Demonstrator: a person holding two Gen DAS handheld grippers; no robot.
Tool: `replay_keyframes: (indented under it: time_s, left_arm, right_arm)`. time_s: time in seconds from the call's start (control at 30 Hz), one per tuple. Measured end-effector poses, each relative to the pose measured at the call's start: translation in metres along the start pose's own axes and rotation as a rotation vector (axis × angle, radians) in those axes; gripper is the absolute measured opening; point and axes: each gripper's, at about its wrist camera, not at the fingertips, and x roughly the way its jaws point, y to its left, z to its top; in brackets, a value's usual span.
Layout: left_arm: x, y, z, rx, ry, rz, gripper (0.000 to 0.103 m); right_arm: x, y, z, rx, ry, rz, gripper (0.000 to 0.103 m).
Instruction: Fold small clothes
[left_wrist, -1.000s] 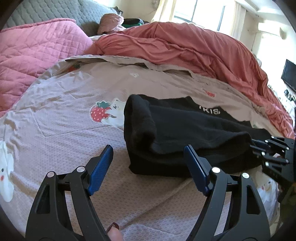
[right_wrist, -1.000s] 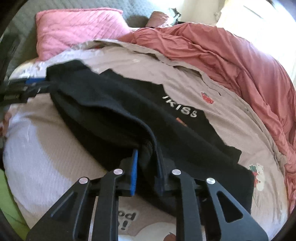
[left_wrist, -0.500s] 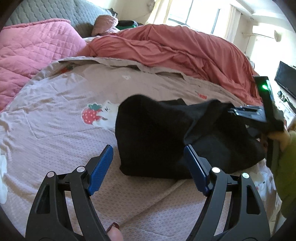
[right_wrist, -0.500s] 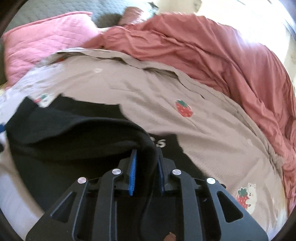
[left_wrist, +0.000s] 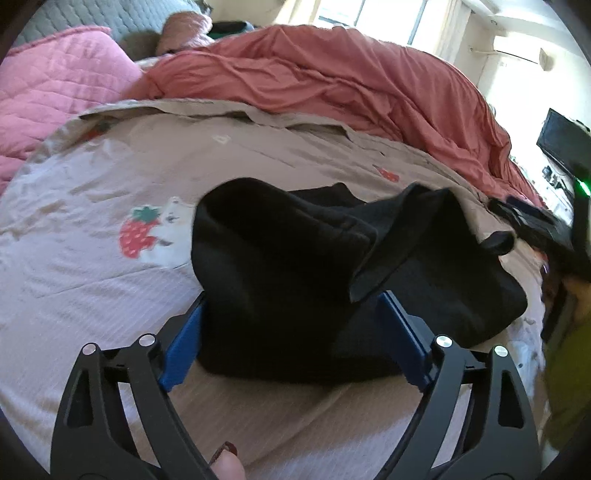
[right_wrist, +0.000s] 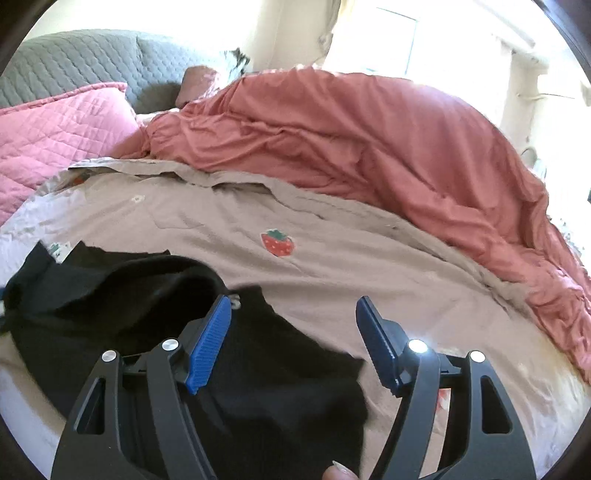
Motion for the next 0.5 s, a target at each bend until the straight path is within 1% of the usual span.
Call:
replay_keyframes:
  time_s: [0.07,0.13,0.2,0.27,0.33,0.4,0.5]
  left_arm:
    - [0.009,0.000,0.007,-0.032,0.027,-0.036,0.082]
    - [0.017,0.004,0.014,-0.075,0.045,-0.059,0.083]
    - [0.024,0.006,0.019,-0.111,0.056,-0.083,0.083]
    - [0.029,0.007,0.027,-0.153,0.056,-0.111,0.083]
    - [0.034,0.009,0.035,-0.201,0.052,-0.145,0.083]
    - [0.036,0.010,0.041,-0.233,0.040,-0.171,0.083]
    - [0.035,0.016,0.050,-0.298,0.007,-0.248,0.083]
  right_arm:
    - [-0.018,-0.003,-0.015,0.011,-0.011,0.035,0.069]
    - [-0.030,-0.002,-0.029,0.016,0.001,0.106,0.069]
    - [-0.034,0.004,-0.044,-0.005,0.042,0.166,0.069]
    - [-0.032,0.013,-0.053,-0.046,0.088,0.193,0.069]
    - [-0.022,0.024,-0.059,-0.108,0.134,0.209,0.069]
    - [-0.011,0.030,-0.060,-0.134,0.171,0.199,0.069]
    - [0.005,0.028,-0.056,-0.105,0.201,0.178,0.069]
